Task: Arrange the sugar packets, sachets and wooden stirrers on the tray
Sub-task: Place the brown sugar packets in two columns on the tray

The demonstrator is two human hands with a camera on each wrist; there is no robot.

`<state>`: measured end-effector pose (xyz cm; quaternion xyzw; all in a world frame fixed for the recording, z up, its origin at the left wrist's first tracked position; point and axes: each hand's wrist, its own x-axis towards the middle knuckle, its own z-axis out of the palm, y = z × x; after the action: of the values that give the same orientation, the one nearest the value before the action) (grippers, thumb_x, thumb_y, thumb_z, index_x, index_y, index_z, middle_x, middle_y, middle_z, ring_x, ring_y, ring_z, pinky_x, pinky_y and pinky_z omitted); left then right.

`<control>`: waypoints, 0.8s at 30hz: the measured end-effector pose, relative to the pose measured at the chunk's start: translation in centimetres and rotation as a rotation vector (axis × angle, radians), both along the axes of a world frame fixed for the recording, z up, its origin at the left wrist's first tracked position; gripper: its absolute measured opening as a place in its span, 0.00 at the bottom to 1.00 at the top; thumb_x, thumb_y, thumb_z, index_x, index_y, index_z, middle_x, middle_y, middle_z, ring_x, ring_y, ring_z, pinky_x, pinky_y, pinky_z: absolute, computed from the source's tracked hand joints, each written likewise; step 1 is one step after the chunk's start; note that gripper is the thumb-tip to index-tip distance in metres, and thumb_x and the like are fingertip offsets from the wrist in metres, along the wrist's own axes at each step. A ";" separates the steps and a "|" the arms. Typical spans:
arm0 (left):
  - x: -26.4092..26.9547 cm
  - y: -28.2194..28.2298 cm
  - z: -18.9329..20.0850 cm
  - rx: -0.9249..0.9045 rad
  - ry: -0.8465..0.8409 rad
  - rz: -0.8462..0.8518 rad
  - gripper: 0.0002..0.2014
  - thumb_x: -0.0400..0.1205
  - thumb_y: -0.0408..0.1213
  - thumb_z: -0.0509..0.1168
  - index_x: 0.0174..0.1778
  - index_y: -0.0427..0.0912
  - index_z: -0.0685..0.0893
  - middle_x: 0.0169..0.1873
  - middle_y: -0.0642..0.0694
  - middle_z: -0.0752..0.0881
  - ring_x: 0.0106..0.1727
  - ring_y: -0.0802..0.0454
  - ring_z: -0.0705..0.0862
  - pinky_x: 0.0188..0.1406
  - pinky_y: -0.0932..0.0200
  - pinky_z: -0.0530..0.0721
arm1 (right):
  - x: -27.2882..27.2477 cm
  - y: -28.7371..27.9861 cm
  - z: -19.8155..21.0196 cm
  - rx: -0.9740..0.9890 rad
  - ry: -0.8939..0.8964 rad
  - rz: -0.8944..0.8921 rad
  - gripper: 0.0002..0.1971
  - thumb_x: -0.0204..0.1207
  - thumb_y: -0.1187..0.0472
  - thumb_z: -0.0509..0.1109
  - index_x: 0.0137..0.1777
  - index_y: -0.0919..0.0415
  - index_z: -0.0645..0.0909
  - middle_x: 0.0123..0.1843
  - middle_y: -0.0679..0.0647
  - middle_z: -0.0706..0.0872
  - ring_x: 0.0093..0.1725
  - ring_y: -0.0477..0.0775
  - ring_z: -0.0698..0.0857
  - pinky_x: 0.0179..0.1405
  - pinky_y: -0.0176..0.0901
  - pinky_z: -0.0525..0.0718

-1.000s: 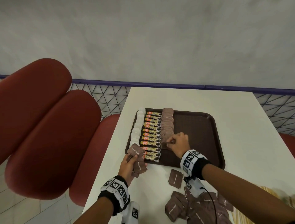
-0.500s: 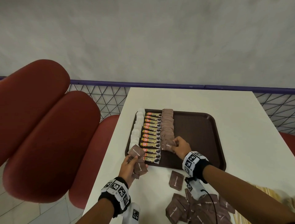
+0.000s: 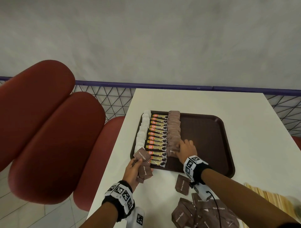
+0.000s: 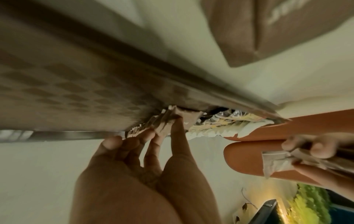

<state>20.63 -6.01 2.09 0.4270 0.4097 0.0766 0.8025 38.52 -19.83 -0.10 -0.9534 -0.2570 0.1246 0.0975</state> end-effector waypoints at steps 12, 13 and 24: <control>0.0 -0.5 -0.2 0.016 -0.010 -0.045 0.13 0.85 0.33 0.59 0.65 0.35 0.75 0.48 0.31 0.85 0.33 0.40 0.90 0.20 0.57 0.84 | -2.0 1.1 1.7 0.296 -0.042 0.116 0.16 0.78 0.51 0.65 0.62 0.56 0.74 0.63 0.53 0.75 0.64 0.55 0.70 0.63 0.45 0.71; 0.1 -0.6 -0.1 0.023 -0.014 -0.056 0.13 0.85 0.33 0.59 0.64 0.35 0.75 0.47 0.31 0.86 0.33 0.40 0.90 0.20 0.58 0.84 | -2.3 1.4 1.8 0.349 0.018 0.138 0.15 0.78 0.51 0.65 0.61 0.56 0.75 0.62 0.53 0.76 0.64 0.54 0.71 0.64 0.45 0.71; 0.3 -1.3 0.0 0.019 -0.016 -0.073 0.11 0.84 0.32 0.60 0.62 0.33 0.77 0.46 0.28 0.85 0.31 0.41 0.89 0.29 0.51 0.87 | -5.7 3.8 2.5 0.487 0.570 0.287 0.04 0.76 0.60 0.69 0.41 0.54 0.77 0.44 0.55 0.82 0.45 0.52 0.77 0.47 0.42 0.75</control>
<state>20.91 -7.34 2.08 0.4488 0.3866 0.0548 0.8038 32.78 -15.98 2.39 -0.7841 -0.3720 0.3318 0.3697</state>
